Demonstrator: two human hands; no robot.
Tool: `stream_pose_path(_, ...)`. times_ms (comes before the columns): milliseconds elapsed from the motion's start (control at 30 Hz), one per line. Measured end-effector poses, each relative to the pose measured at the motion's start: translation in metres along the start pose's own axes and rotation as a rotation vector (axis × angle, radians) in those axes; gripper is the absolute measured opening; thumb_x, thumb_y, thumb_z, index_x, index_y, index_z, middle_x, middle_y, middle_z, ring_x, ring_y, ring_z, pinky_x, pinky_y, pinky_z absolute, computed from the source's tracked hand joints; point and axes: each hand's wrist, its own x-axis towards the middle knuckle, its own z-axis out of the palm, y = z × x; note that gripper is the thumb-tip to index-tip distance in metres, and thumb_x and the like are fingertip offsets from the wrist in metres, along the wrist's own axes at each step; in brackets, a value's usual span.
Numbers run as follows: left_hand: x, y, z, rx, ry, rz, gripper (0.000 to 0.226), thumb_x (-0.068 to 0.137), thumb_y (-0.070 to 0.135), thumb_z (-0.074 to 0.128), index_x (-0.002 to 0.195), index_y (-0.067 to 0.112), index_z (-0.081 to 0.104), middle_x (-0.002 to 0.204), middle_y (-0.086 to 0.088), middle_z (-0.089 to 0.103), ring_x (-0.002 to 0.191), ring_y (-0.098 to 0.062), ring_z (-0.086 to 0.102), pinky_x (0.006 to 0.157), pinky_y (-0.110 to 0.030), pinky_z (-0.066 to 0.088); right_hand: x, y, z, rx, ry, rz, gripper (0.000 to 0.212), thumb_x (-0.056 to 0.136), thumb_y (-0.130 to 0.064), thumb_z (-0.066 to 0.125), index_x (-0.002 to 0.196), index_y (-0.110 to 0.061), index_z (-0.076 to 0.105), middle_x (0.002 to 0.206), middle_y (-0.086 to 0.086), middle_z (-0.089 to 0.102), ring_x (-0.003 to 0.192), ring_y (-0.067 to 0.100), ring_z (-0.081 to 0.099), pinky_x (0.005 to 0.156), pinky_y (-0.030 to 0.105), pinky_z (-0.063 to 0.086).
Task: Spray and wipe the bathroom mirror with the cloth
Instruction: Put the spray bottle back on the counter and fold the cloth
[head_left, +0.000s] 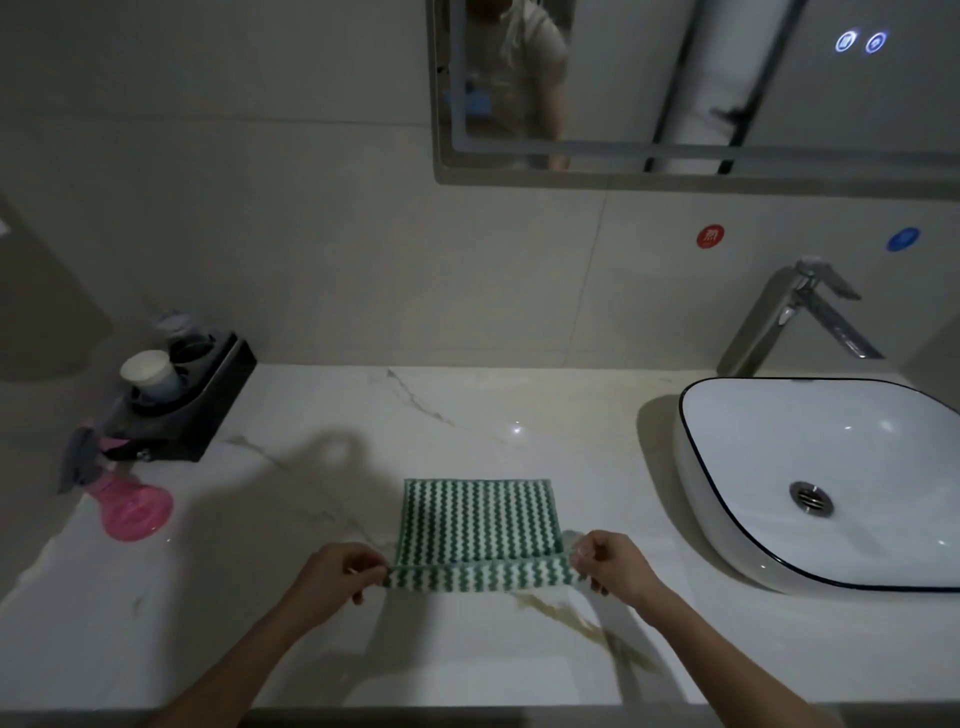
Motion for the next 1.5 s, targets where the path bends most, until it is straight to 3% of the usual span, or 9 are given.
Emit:
stream_pose_path(267, 0.057, 0.013, 0.001, 0.024, 0.163, 0.080, 0.028, 0.079, 0.003, 0.072, 0.068, 0.029, 0.066, 0.060, 0.018, 0.067, 0.059, 0.006, 0.059, 0.061, -0.018, 0.045, 0.043, -0.010, -0.004, 0.014, 0.143, -0.012, 0.028, 0.085, -0.012, 0.070, 0.061, -0.017, 0.057, 0.059, -0.001, 0.058, 0.056, 0.014, 0.050, 0.058, 0.025, 0.037)
stream_pose_path(400, 0.080, 0.015, 0.005, 0.076, 0.184, 0.049, 0.025, 0.079, 0.006, 0.072, 0.070, 0.027, 0.063, 0.072, 0.005, 0.069, 0.071, -0.011, 0.064, 0.070, -0.027, 0.047, 0.064, -0.012, -0.004, 0.011, 0.149, 0.019, 0.019, 0.087, -0.014, 0.068, 0.069, -0.012, 0.063, 0.064, 0.000, 0.060, 0.059, 0.013, 0.052, 0.058, 0.027, 0.037)
stream_pose_path(567, 0.100, 0.010, 0.013, 0.138, 0.224, -0.015, 0.015, 0.083, 0.015, 0.070, 0.076, 0.025, 0.062, 0.079, 0.002, 0.068, 0.077, -0.015, 0.062, 0.066, -0.024, 0.038, 0.089, -0.014, 0.001, -0.137, 0.163, -0.011, 0.012, 0.090, -0.018, 0.064, 0.081, -0.010, 0.067, 0.076, 0.000, 0.064, 0.068, 0.010, 0.054, 0.054, 0.010, 0.035)
stream_pose_path(767, 0.118, -0.001, 0.019, 0.098, 0.271, -0.100, 0.013, 0.084, 0.019, 0.068, 0.079, 0.029, 0.063, 0.089, -0.001, 0.072, 0.082, -0.016, 0.062, 0.073, -0.026, 0.042, 0.118, -0.016, 0.011, -0.193, 0.253, -0.039, 0.014, 0.092, -0.013, 0.061, 0.081, -0.008, 0.067, 0.074, -0.001, 0.060, 0.064, 0.008, 0.052, 0.054, 0.019, 0.035)
stream_pose_path(867, 0.128, -0.002, 0.019, 0.083, 0.277, -0.104, 0.019, 0.084, 0.019, 0.067, 0.076, 0.036, 0.062, 0.086, 0.001, 0.072, 0.081, -0.018, 0.065, 0.075, -0.028, 0.048, 0.131, -0.011, 0.014, -0.249, 0.273, -0.032, 0.010, 0.090, -0.014, 0.062, 0.081, -0.009, 0.066, 0.078, 0.003, 0.059, 0.072, 0.020, 0.056, 0.061, 0.030, 0.038)
stream_pose_path(1133, 0.148, -0.004, 0.022, 0.149, 0.231, -0.129, 0.019, 0.086, 0.021, 0.065, 0.073, 0.035, 0.059, 0.084, 0.003, 0.069, 0.080, -0.019, 0.063, 0.074, -0.029, 0.049, 0.146, -0.005, 0.024, -0.414, 0.311, 0.048, 0.012, 0.089, -0.025, 0.063, 0.082, -0.016, 0.065, 0.088, 0.003, 0.063, 0.078, 0.019, 0.058, 0.065, 0.028, 0.042)
stream_pose_path(1267, 0.152, -0.009, 0.027, 0.199, 0.225, -0.122, 0.015, 0.085, 0.020, 0.065, 0.074, 0.029, 0.059, 0.088, 0.001, 0.067, 0.082, -0.020, 0.061, 0.072, -0.029, 0.046, 0.151, 0.000, 0.026, -0.393, 0.319, 0.037, 0.014, 0.085, -0.029, 0.068, 0.081, -0.015, 0.070, 0.085, 0.004, 0.065, 0.076, 0.019, 0.060, 0.068, 0.033, 0.050)
stream_pose_path(1367, 0.154, -0.010, 0.028, 0.229, 0.263, -0.109, 0.005, 0.084, 0.017, 0.067, 0.084, 0.021, 0.064, 0.093, -0.005, 0.066, 0.084, -0.024, 0.061, 0.075, -0.031, 0.046, 0.150, 0.000, 0.027, -0.396, 0.357, 0.019, 0.013, 0.083, -0.028, 0.070, 0.076, -0.018, 0.065, 0.083, 0.004, 0.063, 0.077, 0.021, 0.059, 0.067, 0.032, 0.047)
stream_pose_path(1500, 0.156, -0.013, 0.030, 0.206, 0.323, -0.081, 0.019, 0.083, 0.007, 0.066, 0.102, 0.009, 0.068, 0.101, -0.010, 0.064, 0.088, -0.024, 0.061, 0.077, -0.028, 0.043, 0.144, 0.003, 0.030, -0.370, 0.431, -0.007, 0.014, 0.084, -0.026, 0.069, 0.085, -0.014, 0.064, 0.087, 0.007, 0.060, 0.080, 0.025, 0.056, 0.068, 0.036, 0.045)
